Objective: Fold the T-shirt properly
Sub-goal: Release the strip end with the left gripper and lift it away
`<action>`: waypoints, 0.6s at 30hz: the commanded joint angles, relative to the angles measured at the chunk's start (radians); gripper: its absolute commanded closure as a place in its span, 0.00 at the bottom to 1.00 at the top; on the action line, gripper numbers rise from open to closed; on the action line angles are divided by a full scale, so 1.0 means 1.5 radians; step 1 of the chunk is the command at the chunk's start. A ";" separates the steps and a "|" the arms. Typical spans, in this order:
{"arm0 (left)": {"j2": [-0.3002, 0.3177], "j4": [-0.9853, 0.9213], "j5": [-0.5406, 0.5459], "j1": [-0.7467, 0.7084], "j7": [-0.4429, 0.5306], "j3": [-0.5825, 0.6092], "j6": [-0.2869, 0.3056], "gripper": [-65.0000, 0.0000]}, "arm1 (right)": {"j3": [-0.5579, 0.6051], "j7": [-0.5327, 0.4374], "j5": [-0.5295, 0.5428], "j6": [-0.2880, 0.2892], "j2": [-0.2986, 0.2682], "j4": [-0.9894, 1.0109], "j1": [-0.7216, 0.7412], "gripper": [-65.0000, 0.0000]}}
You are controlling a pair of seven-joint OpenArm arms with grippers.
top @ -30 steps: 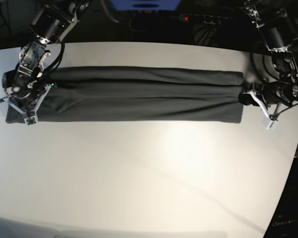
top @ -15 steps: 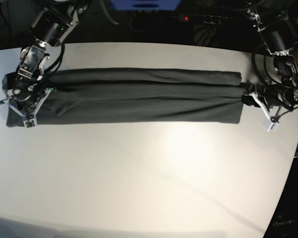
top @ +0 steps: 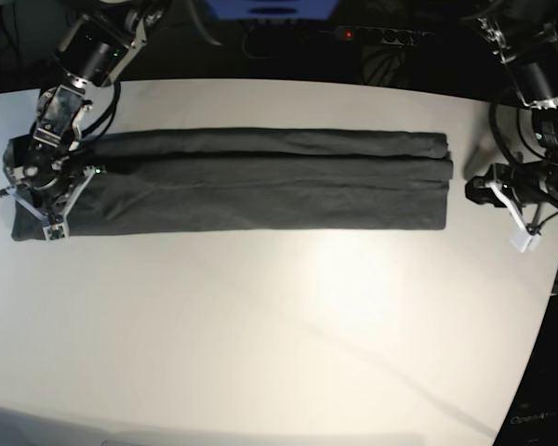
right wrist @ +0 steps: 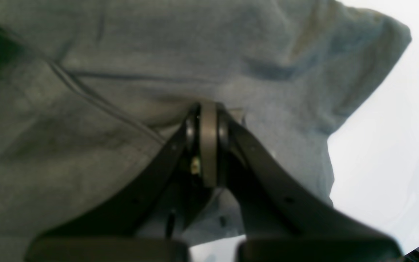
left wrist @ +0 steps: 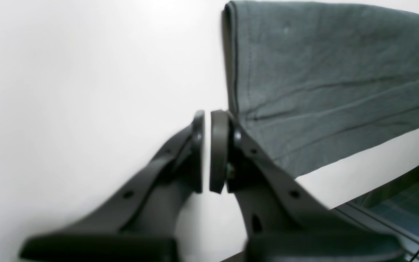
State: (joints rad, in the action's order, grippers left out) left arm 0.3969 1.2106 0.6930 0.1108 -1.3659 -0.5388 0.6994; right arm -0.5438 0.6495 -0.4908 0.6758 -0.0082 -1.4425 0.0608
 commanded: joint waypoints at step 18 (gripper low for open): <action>0.044 -0.048 0.018 0.020 -0.020 -0.002 -0.001 0.52 | 0.000 0.029 -0.006 0.015 0.002 0.011 -0.004 1.00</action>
State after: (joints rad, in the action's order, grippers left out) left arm 0.4438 1.1252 0.7055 0.1173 -1.4033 -0.5388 0.6991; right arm -0.5438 0.6453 -0.4908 0.6750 -0.0086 -1.4391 0.0628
